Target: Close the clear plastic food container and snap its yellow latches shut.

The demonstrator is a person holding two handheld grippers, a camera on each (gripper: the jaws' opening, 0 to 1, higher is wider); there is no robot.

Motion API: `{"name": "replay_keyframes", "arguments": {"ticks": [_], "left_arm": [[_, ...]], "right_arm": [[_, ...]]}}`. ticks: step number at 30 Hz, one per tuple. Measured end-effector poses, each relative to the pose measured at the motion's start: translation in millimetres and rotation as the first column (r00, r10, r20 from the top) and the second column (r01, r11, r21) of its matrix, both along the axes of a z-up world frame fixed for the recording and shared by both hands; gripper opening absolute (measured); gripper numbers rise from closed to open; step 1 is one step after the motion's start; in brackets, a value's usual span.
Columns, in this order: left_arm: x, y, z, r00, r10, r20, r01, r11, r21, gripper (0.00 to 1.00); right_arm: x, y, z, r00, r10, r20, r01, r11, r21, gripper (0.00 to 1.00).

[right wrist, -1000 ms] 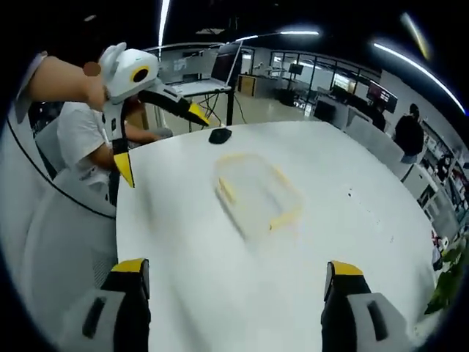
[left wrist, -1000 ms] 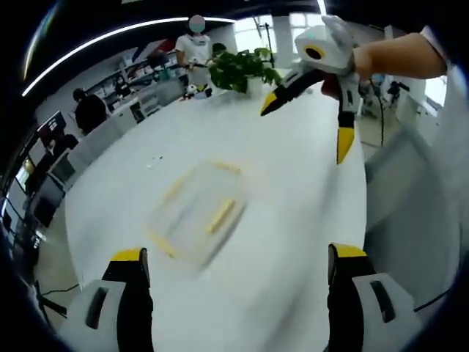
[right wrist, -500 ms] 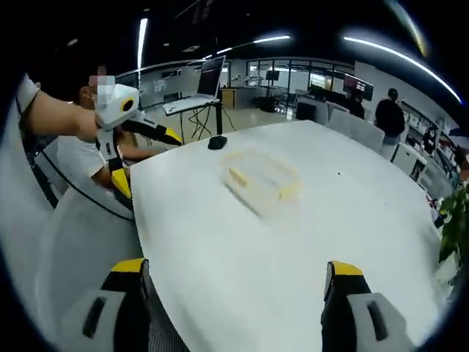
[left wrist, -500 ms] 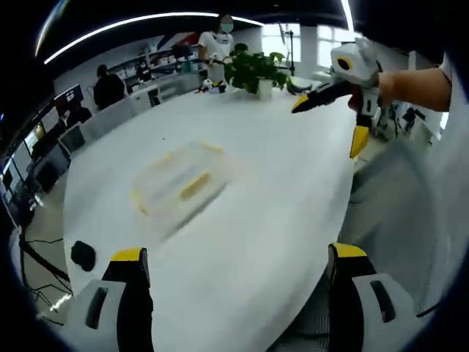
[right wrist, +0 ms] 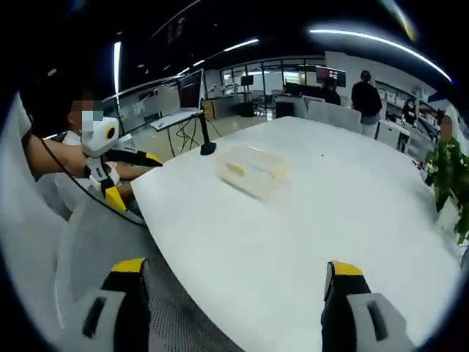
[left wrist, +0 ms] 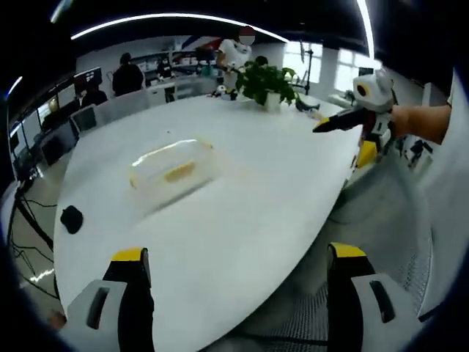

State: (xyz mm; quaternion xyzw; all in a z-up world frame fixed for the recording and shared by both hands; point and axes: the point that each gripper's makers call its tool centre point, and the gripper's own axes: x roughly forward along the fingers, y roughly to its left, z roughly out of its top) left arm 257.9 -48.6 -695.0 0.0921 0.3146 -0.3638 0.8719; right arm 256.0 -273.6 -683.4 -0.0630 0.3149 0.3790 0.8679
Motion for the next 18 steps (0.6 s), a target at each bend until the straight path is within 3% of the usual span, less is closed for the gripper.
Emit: {"name": "replay_keyframes", "arguments": {"ticks": [4, 18], "left_arm": [[-1.4, -1.2, -1.2, 0.999, 0.044, -0.012, -0.045, 0.998, -0.032, 0.97], [-0.5, -0.2, -3.9, 0.997, 0.077, -0.003, -0.077, 0.996, -0.037, 0.93]], "right_arm": [[-2.8, -0.3, 2.6, 0.998, -0.059, 0.011, 0.059, 0.997, 0.044, 0.99], [-5.3, 3.0, -0.8, 0.998, -0.052, 0.032, 0.052, 0.998, 0.022, 0.96]]}}
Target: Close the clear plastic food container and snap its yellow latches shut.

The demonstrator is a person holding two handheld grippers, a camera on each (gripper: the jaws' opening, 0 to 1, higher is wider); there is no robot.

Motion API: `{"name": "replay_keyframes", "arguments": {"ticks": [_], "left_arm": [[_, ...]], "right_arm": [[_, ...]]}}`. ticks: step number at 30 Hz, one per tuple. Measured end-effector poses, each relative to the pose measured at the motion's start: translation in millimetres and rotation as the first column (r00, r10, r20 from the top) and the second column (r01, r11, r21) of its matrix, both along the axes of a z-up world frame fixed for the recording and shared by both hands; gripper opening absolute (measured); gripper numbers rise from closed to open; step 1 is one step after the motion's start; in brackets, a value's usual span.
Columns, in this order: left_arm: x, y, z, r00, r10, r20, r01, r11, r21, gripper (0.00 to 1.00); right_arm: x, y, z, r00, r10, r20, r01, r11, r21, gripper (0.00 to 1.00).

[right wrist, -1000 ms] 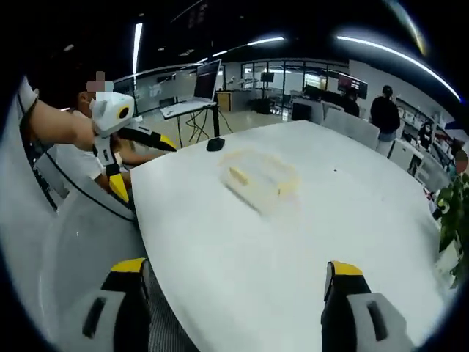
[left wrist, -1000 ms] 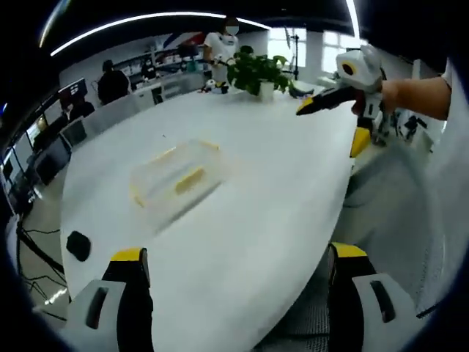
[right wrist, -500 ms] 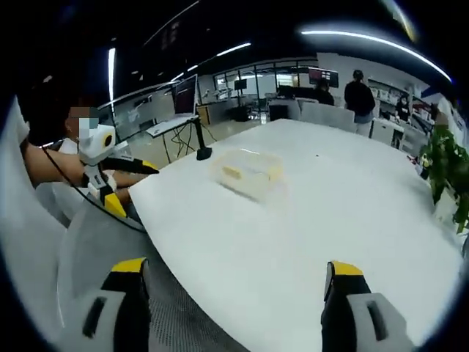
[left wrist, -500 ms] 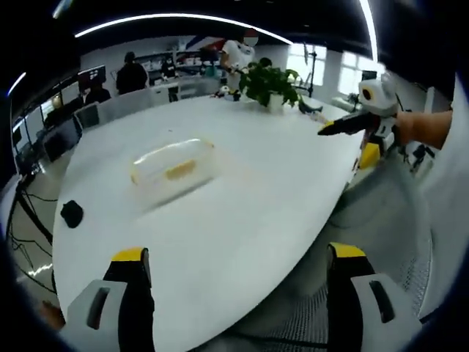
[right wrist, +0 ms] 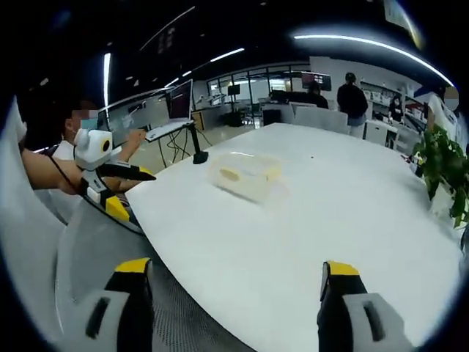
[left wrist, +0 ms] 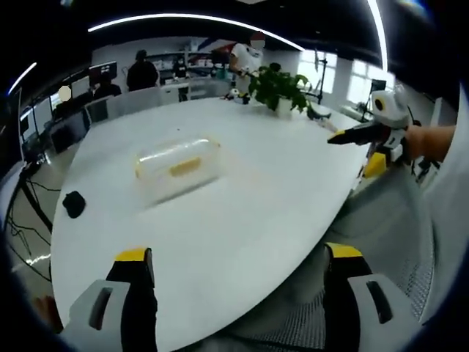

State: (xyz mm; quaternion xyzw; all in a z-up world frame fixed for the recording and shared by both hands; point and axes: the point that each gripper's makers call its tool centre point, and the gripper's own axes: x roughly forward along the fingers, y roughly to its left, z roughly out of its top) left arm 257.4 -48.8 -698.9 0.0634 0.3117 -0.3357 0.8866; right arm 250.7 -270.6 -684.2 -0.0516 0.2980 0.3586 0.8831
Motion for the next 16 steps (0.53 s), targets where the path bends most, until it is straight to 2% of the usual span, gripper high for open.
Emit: {"name": "replay_keyframes", "arguments": {"ticks": [10, 16], "left_arm": [[-0.3, -0.6, 0.0, 1.000, 0.000, 0.000, 0.000, 1.000, 0.002, 0.94], [-0.3, -0.4, 1.0, 1.000, 0.008, 0.001, -0.008, 1.000, -0.005, 0.94]], "right_arm": [[3.9, -5.3, -0.1, 0.999, -0.034, 0.010, 0.034, 0.999, -0.006, 0.99], [1.0, -2.4, -2.7, 1.000, -0.016, -0.003, 0.015, 1.000, -0.011, 0.99]]}}
